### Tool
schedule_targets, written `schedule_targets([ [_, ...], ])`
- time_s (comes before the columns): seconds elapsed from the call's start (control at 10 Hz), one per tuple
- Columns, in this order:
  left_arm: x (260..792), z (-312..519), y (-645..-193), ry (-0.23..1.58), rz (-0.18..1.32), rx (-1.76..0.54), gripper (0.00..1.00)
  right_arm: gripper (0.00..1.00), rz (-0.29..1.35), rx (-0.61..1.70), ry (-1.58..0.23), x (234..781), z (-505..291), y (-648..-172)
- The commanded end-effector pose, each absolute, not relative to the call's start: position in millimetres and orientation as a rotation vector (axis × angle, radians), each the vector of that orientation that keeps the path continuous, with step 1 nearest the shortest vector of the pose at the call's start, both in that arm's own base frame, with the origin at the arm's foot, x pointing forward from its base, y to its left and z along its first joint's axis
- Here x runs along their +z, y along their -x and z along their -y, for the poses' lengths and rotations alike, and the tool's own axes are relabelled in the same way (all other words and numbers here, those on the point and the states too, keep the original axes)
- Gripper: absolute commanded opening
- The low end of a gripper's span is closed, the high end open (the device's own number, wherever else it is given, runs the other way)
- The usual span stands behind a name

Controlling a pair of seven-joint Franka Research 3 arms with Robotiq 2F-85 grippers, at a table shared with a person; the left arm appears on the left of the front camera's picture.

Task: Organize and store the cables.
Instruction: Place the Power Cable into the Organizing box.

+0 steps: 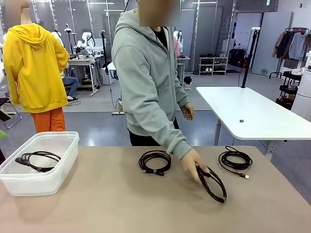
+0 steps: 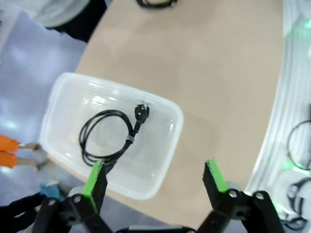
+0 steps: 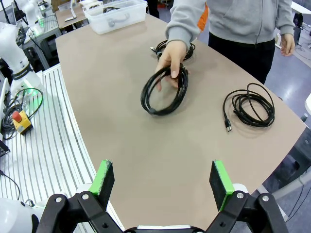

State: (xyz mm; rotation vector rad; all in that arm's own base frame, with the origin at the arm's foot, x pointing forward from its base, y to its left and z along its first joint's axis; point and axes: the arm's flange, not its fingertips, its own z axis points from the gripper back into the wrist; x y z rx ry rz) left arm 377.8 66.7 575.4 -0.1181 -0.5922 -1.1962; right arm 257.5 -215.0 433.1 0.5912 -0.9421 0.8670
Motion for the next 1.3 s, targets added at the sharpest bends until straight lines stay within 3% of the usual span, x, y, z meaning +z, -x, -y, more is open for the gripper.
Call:
schedule_targets([
  [0.0, 552.9, -74.2, -336.2, 0.184, 0.712, -1.141, 1.00, 1.00, 0.967, 0.881, -0.589, 433.3, 216.5, -257.4],
  [0.3, 525.9, -96.4, -291.4, 0.278, 0.813, -1.027, 1.00, 1.00, 0.967, 0.881, -0.589, 433.3, 216.5, -257.4],
  [0.5, 527.7, -90.0, -301.8, 0.211, 0.784, -1.156, 1.00, 1.00, 0.967, 0.881, -0.589, 433.3, 216.5, -257.4],
  [0.6, 529.5, -103.6, -291.8, 0.280, 0.784, -1.039, 1.00, 1.00, 0.967, 0.881, -0.589, 433.3, 216.5, -257.4],
  [1.2, 529.5, -103.6, -291.8, 0.280, 0.784, -1.039, 1.00, 1.00, 0.967, 0.881, -0.589, 433.3, 216.5, -257.4],
])
